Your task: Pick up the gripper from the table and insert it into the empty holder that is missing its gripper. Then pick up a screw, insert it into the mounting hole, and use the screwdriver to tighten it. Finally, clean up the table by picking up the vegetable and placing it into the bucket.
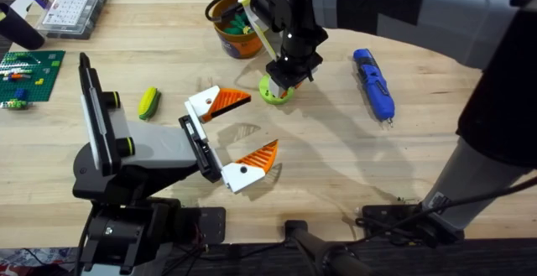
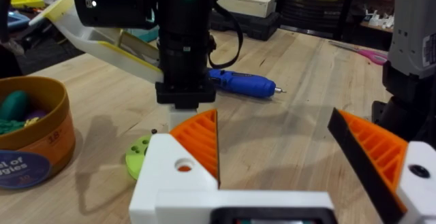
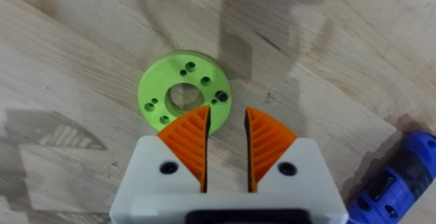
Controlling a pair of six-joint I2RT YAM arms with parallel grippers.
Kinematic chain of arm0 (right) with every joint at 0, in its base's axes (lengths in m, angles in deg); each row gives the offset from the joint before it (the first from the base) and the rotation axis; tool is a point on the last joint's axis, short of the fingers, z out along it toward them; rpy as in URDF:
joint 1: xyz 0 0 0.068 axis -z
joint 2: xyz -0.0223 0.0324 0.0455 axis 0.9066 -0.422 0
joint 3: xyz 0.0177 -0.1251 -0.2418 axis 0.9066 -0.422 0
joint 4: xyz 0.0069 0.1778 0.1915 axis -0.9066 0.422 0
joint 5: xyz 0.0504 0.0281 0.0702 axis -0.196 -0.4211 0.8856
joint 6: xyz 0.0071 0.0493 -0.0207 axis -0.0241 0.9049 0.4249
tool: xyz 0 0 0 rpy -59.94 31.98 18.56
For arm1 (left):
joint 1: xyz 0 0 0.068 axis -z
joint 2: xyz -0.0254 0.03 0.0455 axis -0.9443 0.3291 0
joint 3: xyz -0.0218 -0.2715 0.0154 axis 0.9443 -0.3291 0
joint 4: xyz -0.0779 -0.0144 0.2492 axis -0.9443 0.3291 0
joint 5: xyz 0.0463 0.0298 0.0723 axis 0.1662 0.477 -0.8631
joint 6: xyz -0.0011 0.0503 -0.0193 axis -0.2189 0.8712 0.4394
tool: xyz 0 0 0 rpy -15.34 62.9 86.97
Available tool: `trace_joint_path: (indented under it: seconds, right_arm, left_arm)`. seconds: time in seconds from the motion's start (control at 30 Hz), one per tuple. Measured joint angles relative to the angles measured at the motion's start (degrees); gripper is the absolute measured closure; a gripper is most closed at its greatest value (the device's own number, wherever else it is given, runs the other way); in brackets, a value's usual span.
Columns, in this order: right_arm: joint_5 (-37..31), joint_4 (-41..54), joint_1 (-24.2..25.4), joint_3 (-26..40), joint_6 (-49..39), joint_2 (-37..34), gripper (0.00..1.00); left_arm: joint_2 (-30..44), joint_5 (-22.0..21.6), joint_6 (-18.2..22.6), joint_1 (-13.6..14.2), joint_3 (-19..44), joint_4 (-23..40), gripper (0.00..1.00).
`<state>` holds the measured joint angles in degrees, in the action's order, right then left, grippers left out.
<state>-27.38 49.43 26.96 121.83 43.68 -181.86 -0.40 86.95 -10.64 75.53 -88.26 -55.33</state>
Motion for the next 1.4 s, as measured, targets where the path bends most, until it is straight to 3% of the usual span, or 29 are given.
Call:
trace_joint_path:
  seconds: [0.77,1.4]
  right_arm:
    - [0.2,-0.3,2.8,3.9,0.2,0.6,0.698]
    - [-0.3,-2.9,3.5,4.0,6.6,1.7,0.698]
  left_arm:
    - [0.0,-0.1,0.0,0.0,0.0,1.1,0.009]
    - [0.0,-0.1,0.0,0.0,0.0,1.1,0.009]
